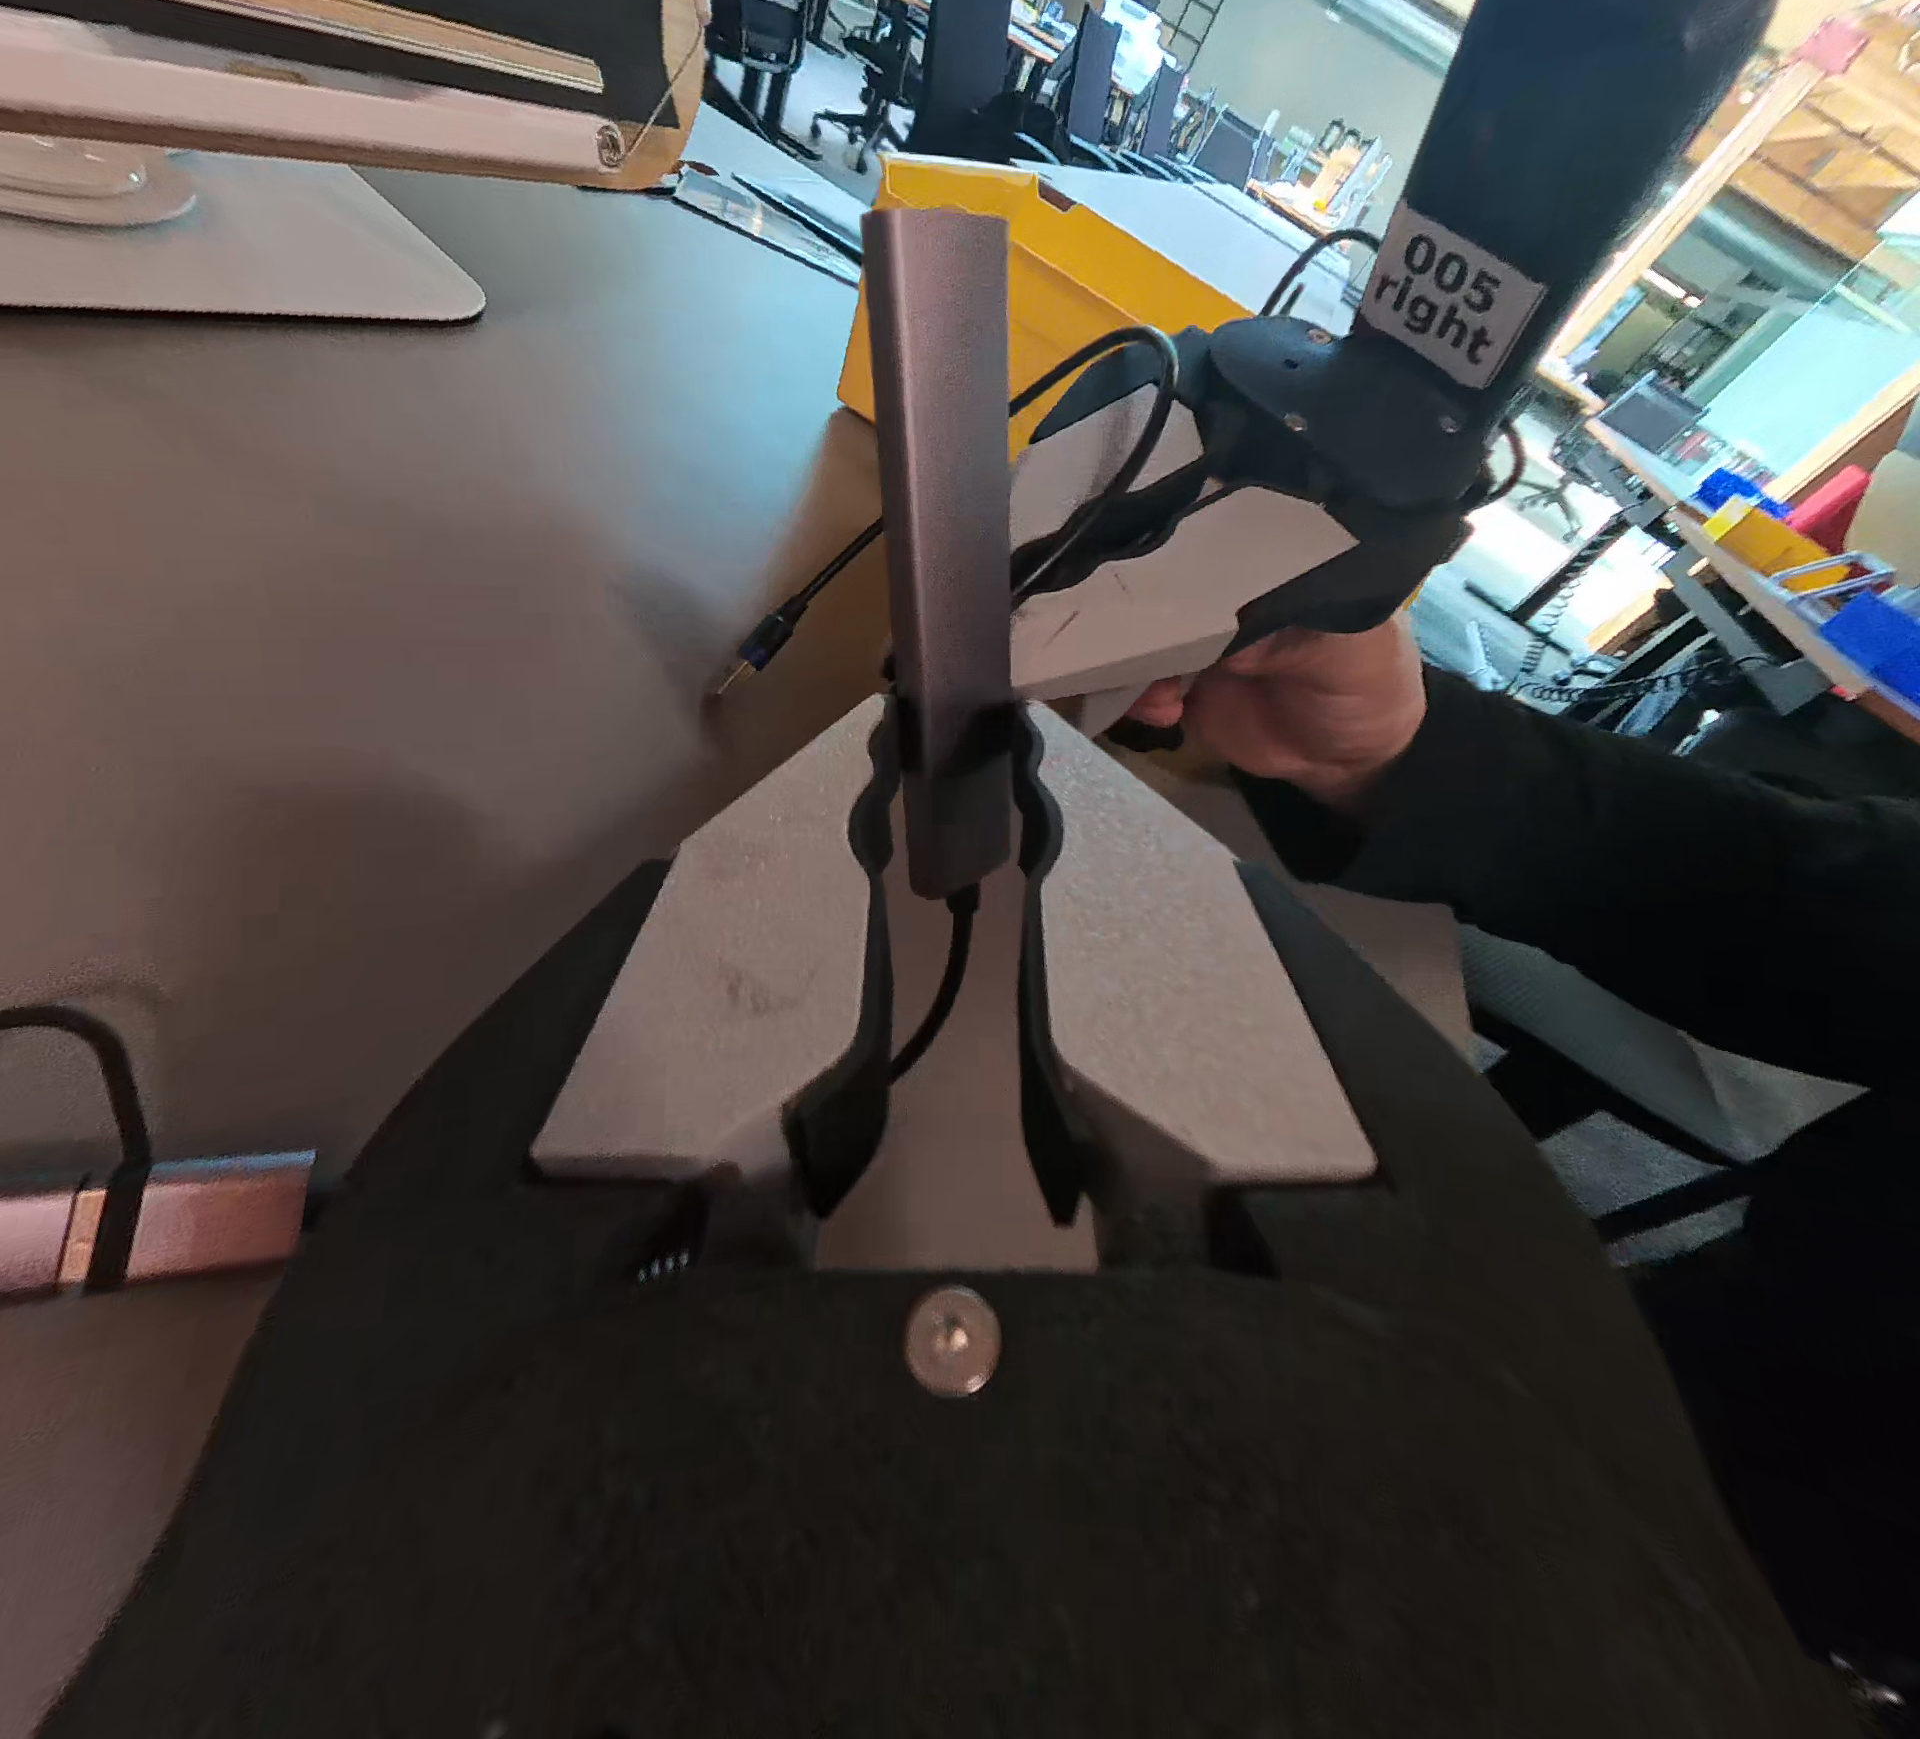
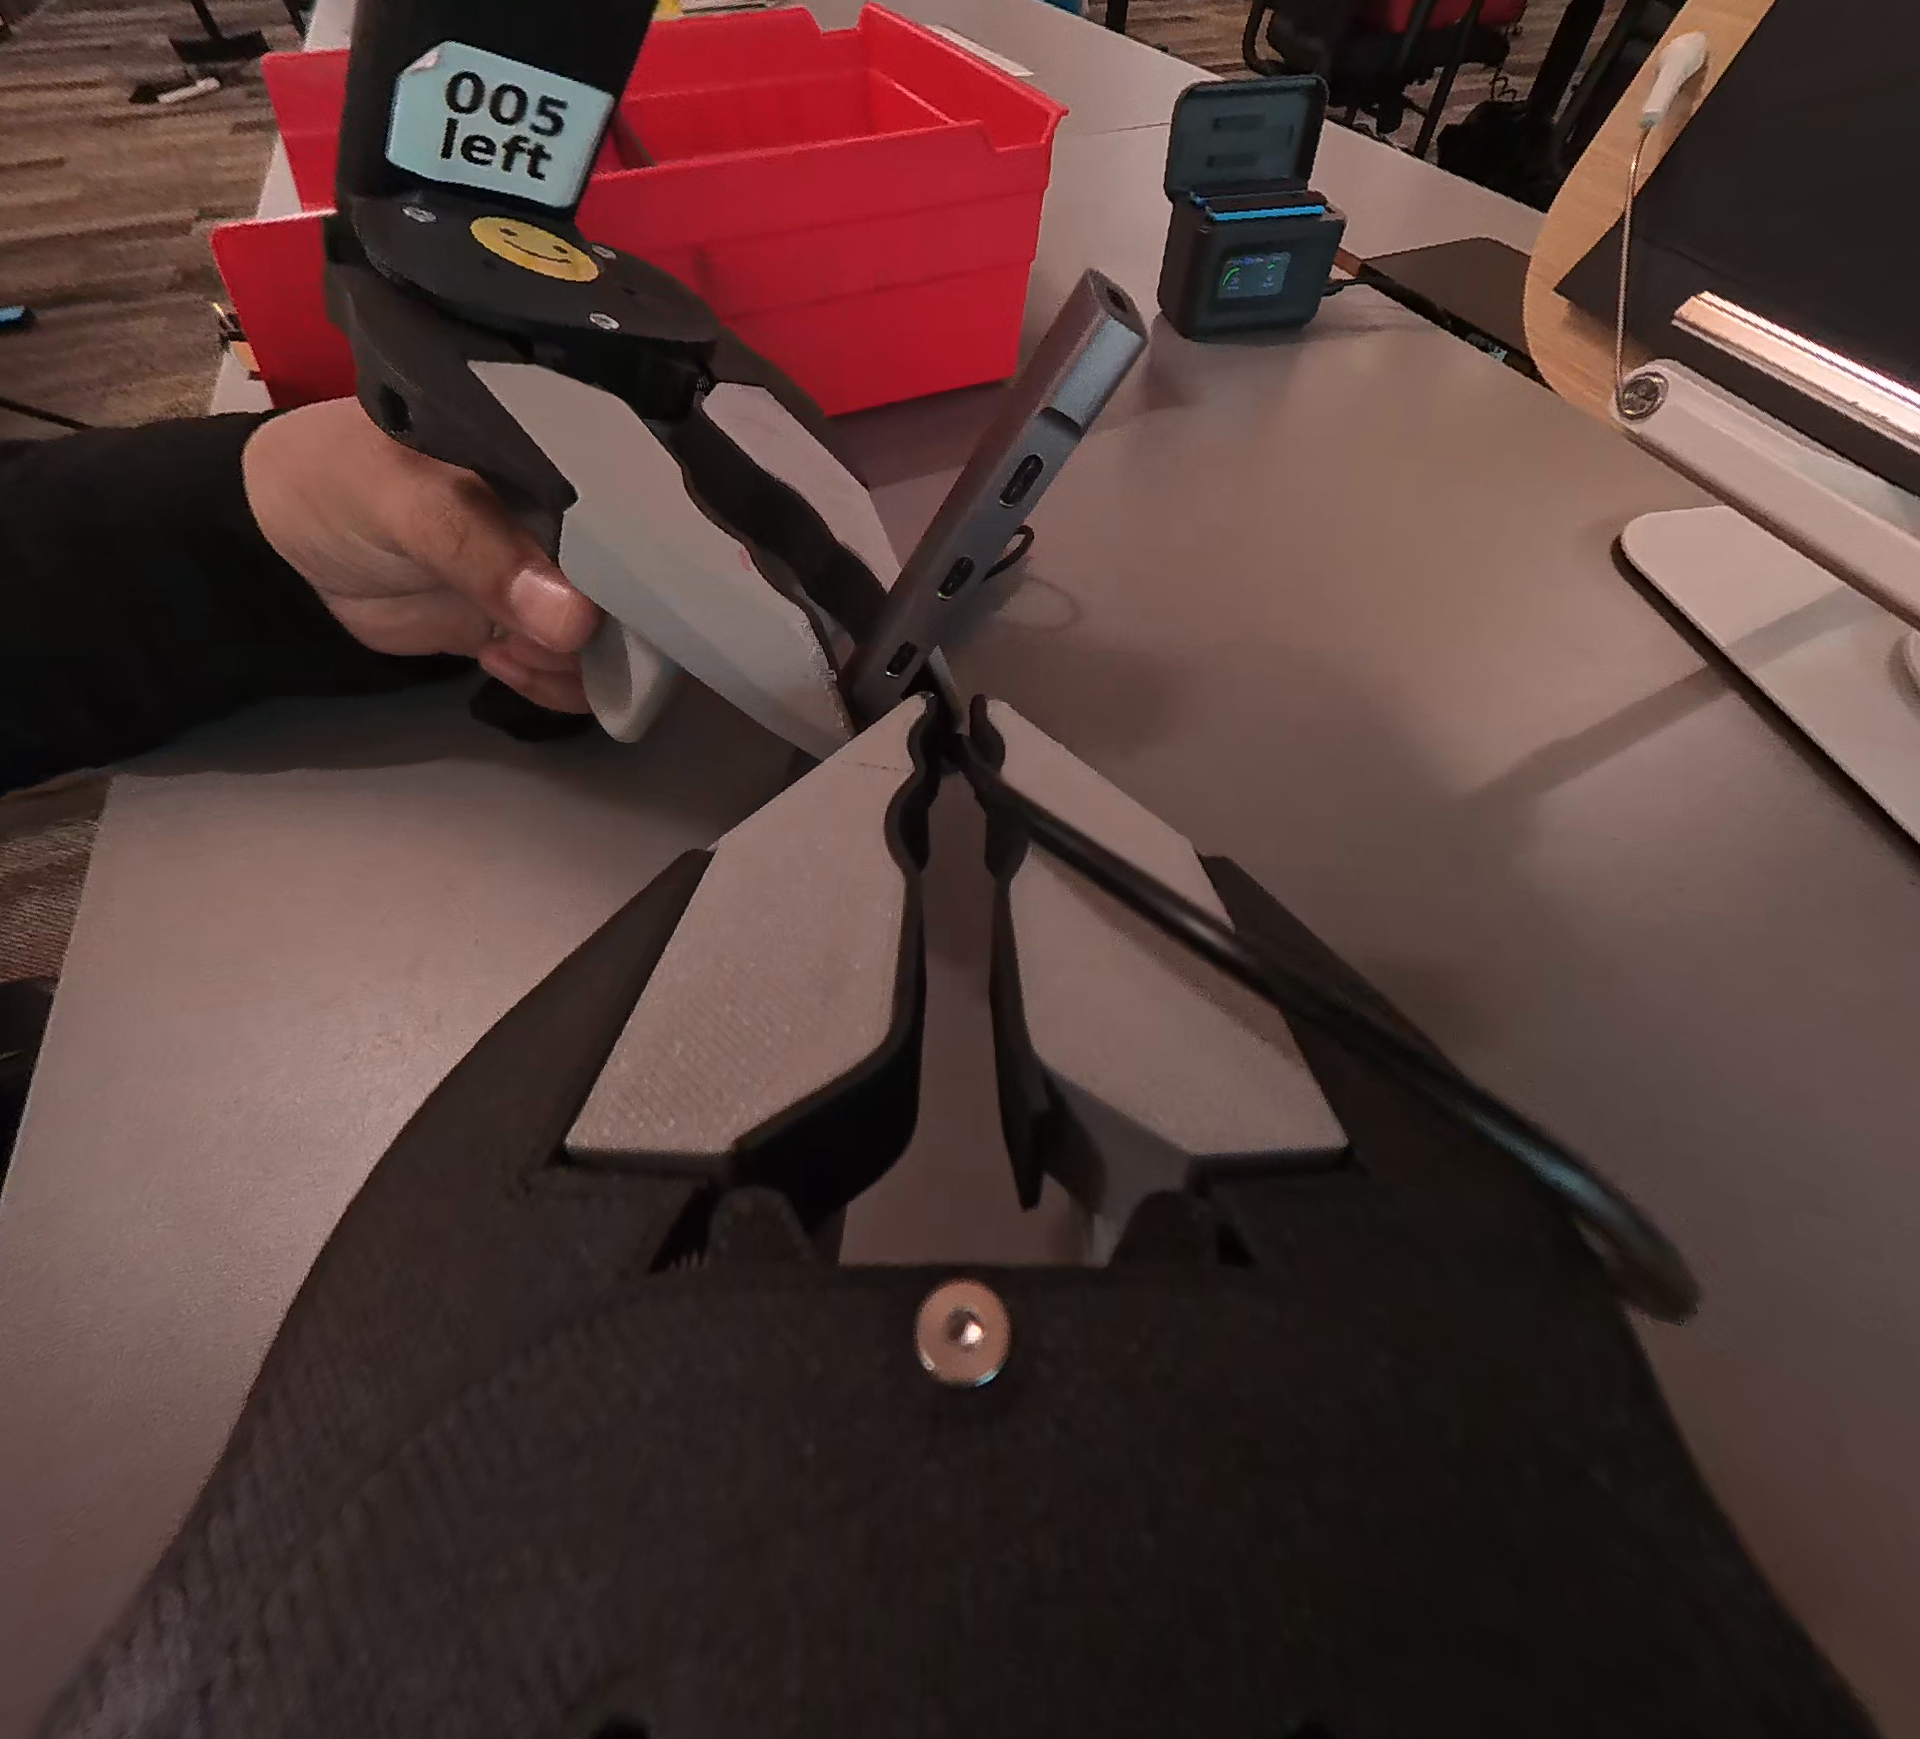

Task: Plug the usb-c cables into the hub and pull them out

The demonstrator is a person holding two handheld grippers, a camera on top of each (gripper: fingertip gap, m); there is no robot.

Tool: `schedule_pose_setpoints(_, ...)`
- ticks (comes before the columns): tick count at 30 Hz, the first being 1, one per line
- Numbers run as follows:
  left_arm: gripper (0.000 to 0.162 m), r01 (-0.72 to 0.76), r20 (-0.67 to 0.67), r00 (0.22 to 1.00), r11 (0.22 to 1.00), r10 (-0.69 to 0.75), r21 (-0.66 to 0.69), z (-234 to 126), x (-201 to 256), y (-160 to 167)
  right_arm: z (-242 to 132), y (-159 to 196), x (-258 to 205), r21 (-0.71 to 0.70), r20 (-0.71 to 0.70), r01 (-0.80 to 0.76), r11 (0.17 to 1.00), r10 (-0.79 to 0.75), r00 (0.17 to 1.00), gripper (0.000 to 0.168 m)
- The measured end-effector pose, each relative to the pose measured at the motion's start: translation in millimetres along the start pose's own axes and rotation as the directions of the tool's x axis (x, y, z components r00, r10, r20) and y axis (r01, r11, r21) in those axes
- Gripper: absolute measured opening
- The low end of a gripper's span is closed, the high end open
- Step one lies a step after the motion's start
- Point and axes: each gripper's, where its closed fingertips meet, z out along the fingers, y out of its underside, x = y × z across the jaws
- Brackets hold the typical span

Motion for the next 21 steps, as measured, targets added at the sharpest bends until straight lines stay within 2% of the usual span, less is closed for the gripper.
schedule_pose_setpoints(7, 0.018, -0.064, 0.033, 0.997, 0.997, 0.066, -0.041, -4, -3, 4, -5, 0, 5, -0.006, -0.038, 0.026, 1.0, -0.026, 0.999, 0.002)
schedule_pose_setpoints(12, 0.017, -0.027, -0.052, 0.998, 0.999, 0.025, -0.042, -1, 10, 6, -9, 0, 16, 0.012, -0.054, -0.04, 0.999, 0.04, 0.998, 0.002)
schedule_pose_setpoints(15, 0.017, 0.026, -0.118, 0.993, 0.999, -0.03, -0.039, 0, 18, 6, -6, 3, 12, -0.005, -0.045, -0.025, 1.0, 0.024, 0.999, 0.001)
schedule_pose_setpoints(21, 0.017, -0.013, 0.028, 1.0, 0.998, 0.015, -0.067, 1, -4, 11, 4, 12, 2, -0.058, -0.021, 0.002, 0.998, -0.003, 1.0, 0.001)
